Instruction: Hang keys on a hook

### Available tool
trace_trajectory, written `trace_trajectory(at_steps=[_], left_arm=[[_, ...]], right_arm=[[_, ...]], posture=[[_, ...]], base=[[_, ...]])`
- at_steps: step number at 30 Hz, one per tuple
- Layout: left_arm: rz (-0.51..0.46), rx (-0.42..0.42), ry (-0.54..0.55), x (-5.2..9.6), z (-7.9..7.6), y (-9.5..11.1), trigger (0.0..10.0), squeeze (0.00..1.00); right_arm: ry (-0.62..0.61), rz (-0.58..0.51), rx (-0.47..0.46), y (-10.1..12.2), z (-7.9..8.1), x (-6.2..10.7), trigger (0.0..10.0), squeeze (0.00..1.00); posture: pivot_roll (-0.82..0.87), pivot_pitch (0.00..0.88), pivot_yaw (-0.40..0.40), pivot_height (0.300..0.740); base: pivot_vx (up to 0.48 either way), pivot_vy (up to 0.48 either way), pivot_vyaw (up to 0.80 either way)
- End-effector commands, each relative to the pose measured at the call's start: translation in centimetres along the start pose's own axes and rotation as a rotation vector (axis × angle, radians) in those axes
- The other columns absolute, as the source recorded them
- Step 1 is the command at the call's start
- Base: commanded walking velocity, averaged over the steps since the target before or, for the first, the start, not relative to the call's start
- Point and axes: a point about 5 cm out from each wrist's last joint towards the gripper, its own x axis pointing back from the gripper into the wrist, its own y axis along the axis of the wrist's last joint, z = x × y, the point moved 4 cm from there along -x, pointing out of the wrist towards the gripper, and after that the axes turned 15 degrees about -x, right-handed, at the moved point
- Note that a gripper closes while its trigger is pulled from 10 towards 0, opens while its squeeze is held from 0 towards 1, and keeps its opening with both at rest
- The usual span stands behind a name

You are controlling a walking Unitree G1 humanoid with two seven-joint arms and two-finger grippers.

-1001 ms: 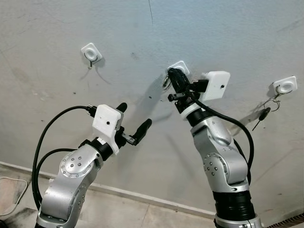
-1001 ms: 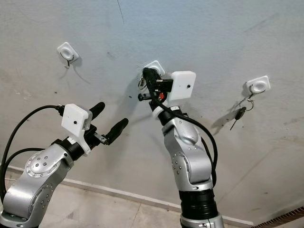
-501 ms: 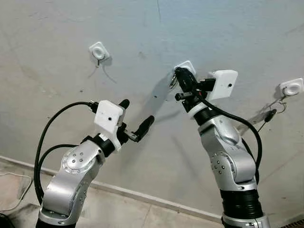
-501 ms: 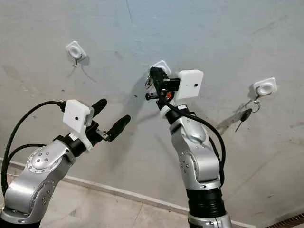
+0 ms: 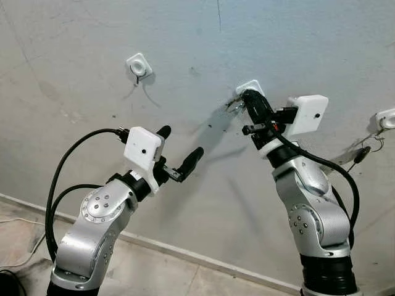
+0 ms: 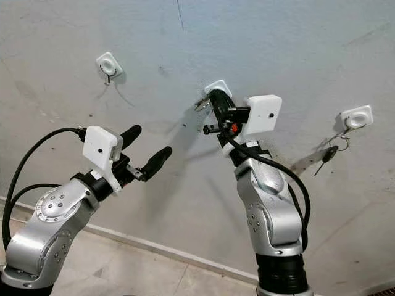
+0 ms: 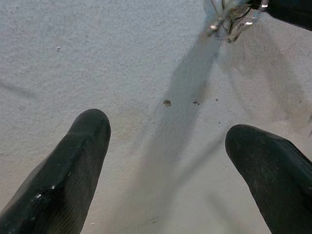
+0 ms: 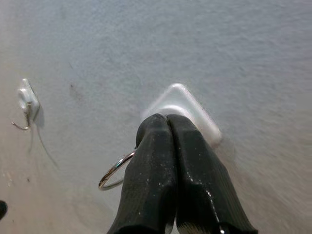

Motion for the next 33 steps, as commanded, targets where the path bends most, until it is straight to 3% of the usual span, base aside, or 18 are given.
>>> trace_trajectory(at_steps=[1, 15, 26, 33], left_arm=[[-0.02, -0.003, -0.025, -0.2, -0.3, 0.7, 10.0, 0.0], [-0.021, -0.015, -0.059, -0.3, -0.7, 0.6, 10.0, 0.0], [-0.018, -0.019, -0.056, -0.3, -0.7, 0.4, 10.0, 0.0], [-0.024, -0.018, -0.057, -0.5, -0.7, 0.7, 10.0, 0.0]], right_arm=[[-0.065, -0.052, 0.031, 1.6, -1.6, 0.8, 10.0, 0.0], [-0.084, 0.012, 0.028, -0.3, -2.0, 2.1, 10.0, 0.0], [-0.052, 0.026, 0.017, -0.9, -0.9, 2.0, 10.0, 0.0], [-0.007, -0.018, -0.01, 0.5, 0.5, 0.8, 10.0, 0.0]], posture=[[0.23, 0.006, -0.052, 0.74], [0.23, 0.0, -0.048, 0.74], [0.23, 0.002, -0.052, 0.74], [0.23, 0.002, -0.051, 0.74]], base=[[0.0, 0.0, 0.0], [0.0, 0.0, 0.0], [0.0, 0.0, 0.0], [0.0, 0.0, 0.0]])
